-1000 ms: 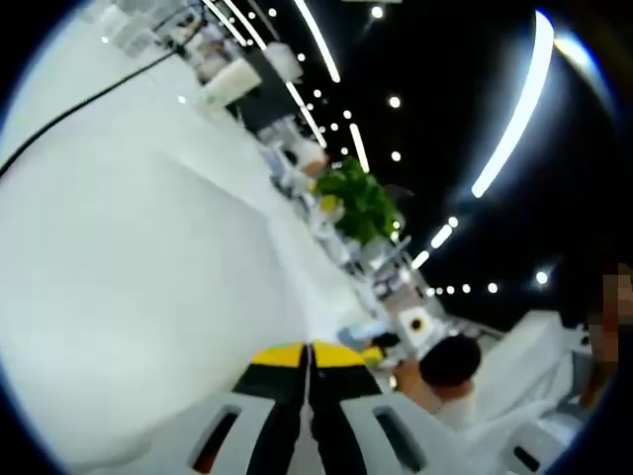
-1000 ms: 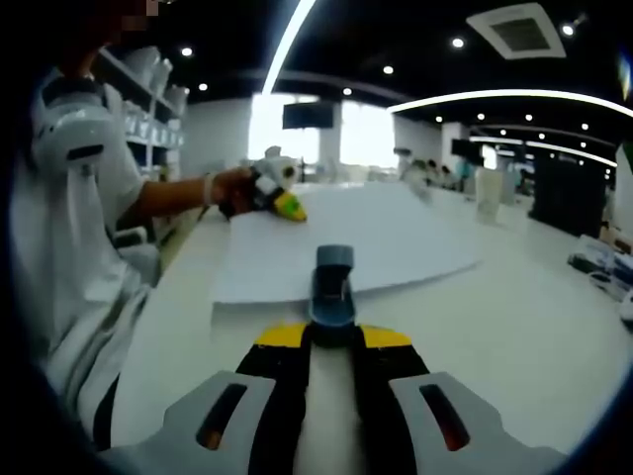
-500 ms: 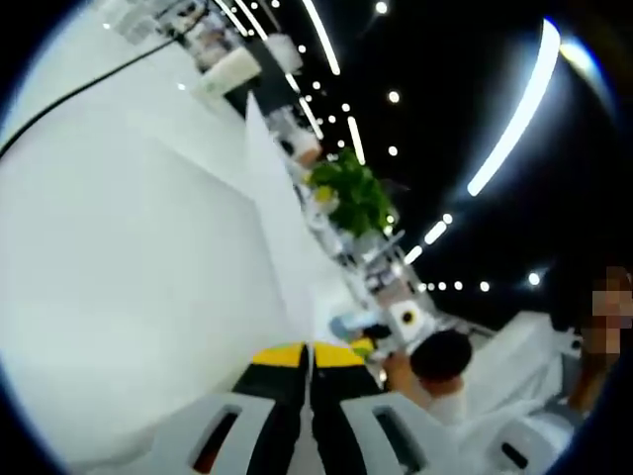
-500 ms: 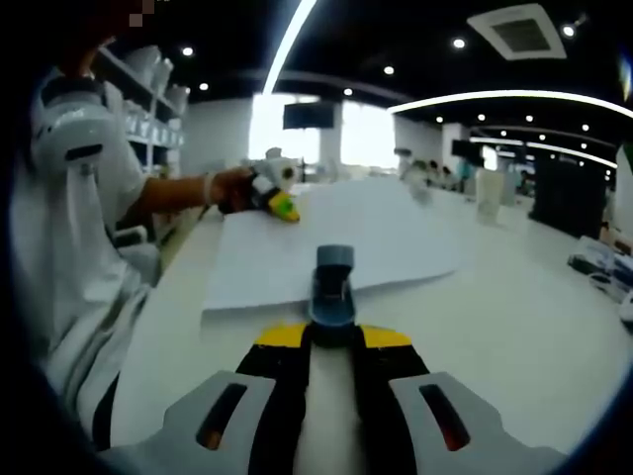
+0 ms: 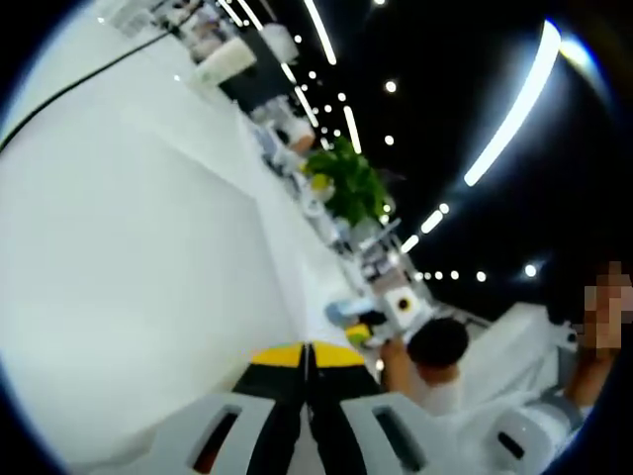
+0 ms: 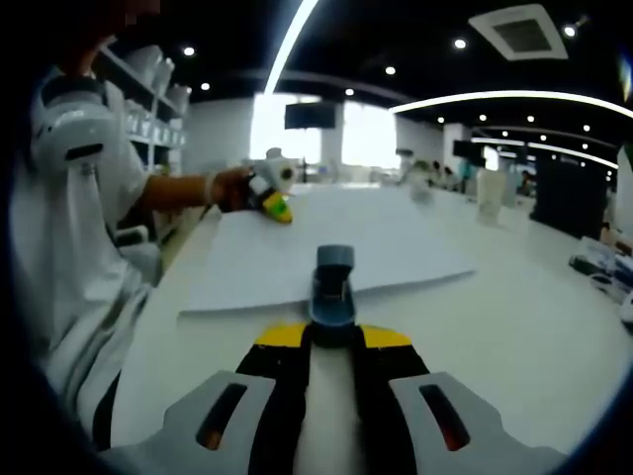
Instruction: Pick up the paper insert the paper into the punch align the paper edges press the punch to punch holes
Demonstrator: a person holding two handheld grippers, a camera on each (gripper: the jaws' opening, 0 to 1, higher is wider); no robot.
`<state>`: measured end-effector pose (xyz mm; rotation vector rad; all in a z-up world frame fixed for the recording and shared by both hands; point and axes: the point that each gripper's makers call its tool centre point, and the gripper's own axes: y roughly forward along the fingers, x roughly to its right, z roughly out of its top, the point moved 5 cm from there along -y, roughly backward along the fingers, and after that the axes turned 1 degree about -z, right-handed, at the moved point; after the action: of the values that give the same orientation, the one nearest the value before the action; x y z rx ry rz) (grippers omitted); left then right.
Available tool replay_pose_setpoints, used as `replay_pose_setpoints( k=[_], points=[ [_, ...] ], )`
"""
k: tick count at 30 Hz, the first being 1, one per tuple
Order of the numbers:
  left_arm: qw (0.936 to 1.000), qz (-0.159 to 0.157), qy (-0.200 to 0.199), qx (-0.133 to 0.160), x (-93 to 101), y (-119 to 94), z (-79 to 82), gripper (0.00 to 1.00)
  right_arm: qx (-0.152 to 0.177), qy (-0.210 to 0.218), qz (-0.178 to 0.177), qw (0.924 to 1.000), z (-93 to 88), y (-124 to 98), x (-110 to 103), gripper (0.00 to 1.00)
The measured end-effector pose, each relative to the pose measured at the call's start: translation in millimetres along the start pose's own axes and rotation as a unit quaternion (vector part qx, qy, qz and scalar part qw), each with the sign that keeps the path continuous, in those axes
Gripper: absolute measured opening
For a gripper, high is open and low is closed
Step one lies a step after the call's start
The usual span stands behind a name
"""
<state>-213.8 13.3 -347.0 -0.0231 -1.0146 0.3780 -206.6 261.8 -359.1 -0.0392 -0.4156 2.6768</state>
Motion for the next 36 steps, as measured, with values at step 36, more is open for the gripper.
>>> replay_pose_setpoints(
  k=[36],
  points=[
    [0.9986, -0.027, 0.003, -0.045, 0.1, -5.4, -4.2, 0.04, 0.0, -0.004, -0.003, 1.0, -0.5, -0.7, 1.8, 0.21]
  ],
)
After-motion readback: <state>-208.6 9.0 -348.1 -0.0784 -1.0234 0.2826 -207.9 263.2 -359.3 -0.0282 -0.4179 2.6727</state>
